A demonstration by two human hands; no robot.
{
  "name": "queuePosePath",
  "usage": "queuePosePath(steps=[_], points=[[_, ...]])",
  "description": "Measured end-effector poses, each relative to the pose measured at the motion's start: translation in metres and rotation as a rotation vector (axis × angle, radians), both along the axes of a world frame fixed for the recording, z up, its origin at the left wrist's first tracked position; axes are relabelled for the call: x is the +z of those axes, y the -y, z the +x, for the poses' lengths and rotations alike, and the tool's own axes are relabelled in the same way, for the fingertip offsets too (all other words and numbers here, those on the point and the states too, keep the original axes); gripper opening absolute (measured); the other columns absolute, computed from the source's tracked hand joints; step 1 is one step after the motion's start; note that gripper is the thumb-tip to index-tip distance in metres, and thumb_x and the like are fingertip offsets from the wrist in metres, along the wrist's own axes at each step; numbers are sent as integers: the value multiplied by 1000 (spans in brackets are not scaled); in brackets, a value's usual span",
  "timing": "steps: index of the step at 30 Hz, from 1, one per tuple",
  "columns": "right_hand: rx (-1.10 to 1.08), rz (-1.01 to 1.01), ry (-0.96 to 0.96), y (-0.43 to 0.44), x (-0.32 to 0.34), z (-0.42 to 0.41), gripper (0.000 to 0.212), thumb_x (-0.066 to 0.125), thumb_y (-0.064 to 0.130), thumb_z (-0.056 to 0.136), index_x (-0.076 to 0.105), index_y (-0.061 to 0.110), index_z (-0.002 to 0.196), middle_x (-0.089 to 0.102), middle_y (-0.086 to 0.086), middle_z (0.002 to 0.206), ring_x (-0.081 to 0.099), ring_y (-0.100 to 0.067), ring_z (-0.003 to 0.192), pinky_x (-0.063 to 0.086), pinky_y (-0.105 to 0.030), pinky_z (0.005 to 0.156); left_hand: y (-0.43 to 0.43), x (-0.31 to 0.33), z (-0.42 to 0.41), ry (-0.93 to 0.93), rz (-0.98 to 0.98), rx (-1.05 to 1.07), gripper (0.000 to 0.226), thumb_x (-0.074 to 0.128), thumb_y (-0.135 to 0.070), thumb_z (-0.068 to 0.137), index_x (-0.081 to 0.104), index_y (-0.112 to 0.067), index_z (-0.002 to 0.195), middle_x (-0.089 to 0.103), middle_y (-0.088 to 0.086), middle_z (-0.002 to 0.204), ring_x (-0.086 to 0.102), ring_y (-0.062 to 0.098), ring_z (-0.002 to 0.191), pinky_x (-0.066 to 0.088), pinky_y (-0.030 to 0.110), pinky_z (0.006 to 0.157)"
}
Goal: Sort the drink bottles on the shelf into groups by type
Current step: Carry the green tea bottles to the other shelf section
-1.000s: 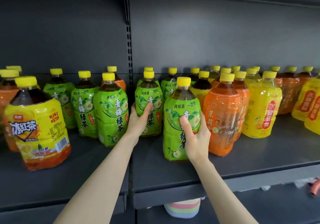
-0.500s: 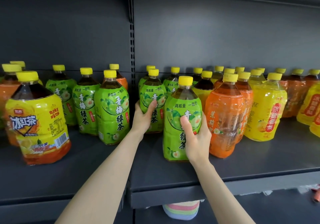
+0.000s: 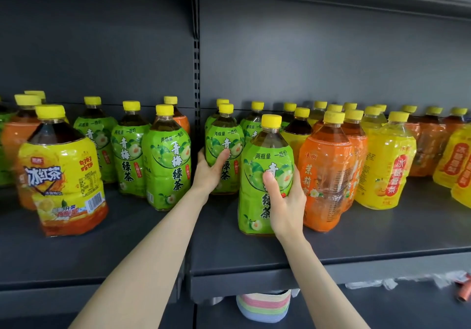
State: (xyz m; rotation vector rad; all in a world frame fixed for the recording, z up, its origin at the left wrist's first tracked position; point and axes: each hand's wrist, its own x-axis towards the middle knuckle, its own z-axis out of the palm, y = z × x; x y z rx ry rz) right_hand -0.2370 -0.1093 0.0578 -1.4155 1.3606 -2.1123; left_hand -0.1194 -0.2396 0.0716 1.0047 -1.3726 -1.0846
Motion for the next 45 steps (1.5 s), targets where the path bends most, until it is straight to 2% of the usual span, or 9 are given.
queuePosePath(steps=[3,6,9,13,16,22,33,38,45], points=[[2,54,-1,-2,1,-1,60,64,45,78,44,24,130,60,28,101,57,21,91,44,-3,74,-13,5,5,-4,38,-4,90,59,-56,82,11,-23,150,36,3,149,39,23,133,37,38,103],[29,113,4,-4,2,0,48,66,36,86,36,28,122,58,25,99,57,21,85,45,-3,69,-34,9,15,-21,9,13,76,49,-54,89,15,-23,150,23,0,155,27,19,139,25,37,110],[97,141,-4,-2,4,7,46,62,32,89,34,25,125,62,19,98,62,14,87,49,-10,71,-61,13,22,-63,-90,-13,59,39,-52,94,28,-25,146,33,-11,147,33,6,130,26,26,103],[191,189,-47,9,8,22,49,61,32,90,30,24,126,63,13,107,64,5,94,52,-15,74,-79,29,19,-30,-209,-117,54,30,-47,97,24,-27,147,33,-19,138,26,-7,123,20,17,99],[254,221,-65,17,8,30,53,57,33,93,29,19,135,61,18,109,62,3,100,52,-19,82,-74,36,17,1,-225,-138,62,32,-55,92,21,-30,147,26,-12,152,25,-4,127,20,21,103],[374,264,-98,25,9,28,55,51,34,96,23,24,143,56,25,116,57,14,103,49,-17,91,-64,28,19,16,-255,-120,77,39,-74,78,23,-39,144,23,-11,154,23,7,140,22,41,116],[444,303,-147,36,11,24,70,46,35,98,-1,26,149,49,24,126,51,5,117,44,-18,98,-49,30,18,73,-298,-97,72,33,-65,81,24,-34,145,12,-8,158,15,8,143,15,37,118],[463,299,-156,41,10,22,73,46,36,98,-5,26,149,48,18,131,49,-5,126,42,-32,107,-42,28,18,64,-317,-85,71,33,-63,82,25,-31,145,16,-8,157,16,7,142,16,35,117],[473,321,-177,46,8,20,74,47,37,98,-7,29,148,46,14,135,48,-6,127,42,-32,107,-31,27,20,96,-321,-61,71,36,-62,86,26,-25,145,25,-3,153,24,10,140,20,35,116]])
